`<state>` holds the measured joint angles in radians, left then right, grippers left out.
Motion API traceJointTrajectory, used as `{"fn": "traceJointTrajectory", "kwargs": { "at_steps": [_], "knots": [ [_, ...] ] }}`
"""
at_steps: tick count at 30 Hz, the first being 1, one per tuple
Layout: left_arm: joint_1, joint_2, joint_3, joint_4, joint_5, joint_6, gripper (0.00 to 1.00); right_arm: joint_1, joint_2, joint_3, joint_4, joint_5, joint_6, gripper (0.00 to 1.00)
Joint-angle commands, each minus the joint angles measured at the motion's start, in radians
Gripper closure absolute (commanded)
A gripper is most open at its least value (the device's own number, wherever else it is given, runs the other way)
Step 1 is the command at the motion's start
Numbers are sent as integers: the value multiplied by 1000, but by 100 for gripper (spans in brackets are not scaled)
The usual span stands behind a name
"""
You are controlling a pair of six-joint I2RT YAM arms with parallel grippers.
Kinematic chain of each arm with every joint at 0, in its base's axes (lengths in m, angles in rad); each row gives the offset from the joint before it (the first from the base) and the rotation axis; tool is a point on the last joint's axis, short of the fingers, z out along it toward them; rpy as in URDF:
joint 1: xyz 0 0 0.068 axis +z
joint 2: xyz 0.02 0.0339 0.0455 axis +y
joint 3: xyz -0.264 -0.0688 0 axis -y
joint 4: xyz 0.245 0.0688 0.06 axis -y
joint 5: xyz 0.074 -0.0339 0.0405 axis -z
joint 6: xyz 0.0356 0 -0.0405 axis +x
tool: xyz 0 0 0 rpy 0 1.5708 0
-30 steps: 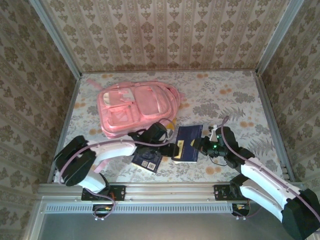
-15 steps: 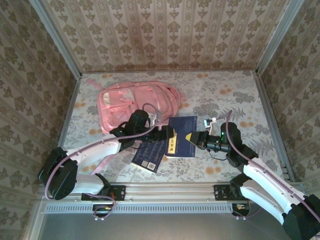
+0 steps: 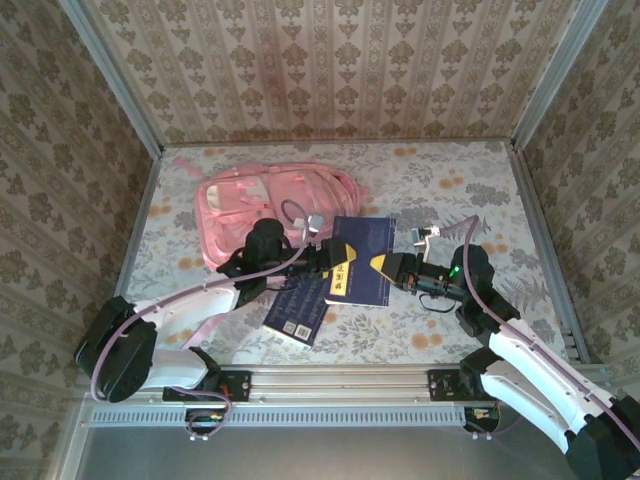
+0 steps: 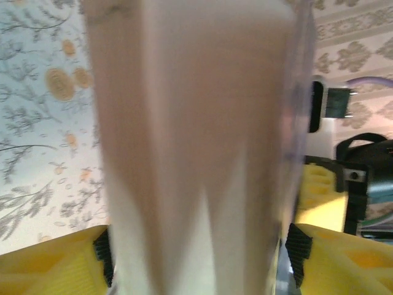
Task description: Pack books, pencil case, and school supplies into a backpack
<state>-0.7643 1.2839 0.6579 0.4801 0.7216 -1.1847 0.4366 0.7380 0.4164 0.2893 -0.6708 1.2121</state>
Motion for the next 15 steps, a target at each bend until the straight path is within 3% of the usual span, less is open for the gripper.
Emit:
{"fn": "traceJointTrajectory", "kwargs": {
  "at_steps": [1, 13, 15],
  "knots": [
    [16, -46, -18, 121, 33, -56, 30, -2, 2, 28, 49, -32, 1, 100],
    [36, -73, -29, 110, 27, -38, 92, -33, 49, 75, -66, -32, -53, 100],
    [38, -84, -33, 110, -1, -42, 100, -35, 52, 94, -112, -17, -74, 88]
  ]
}}
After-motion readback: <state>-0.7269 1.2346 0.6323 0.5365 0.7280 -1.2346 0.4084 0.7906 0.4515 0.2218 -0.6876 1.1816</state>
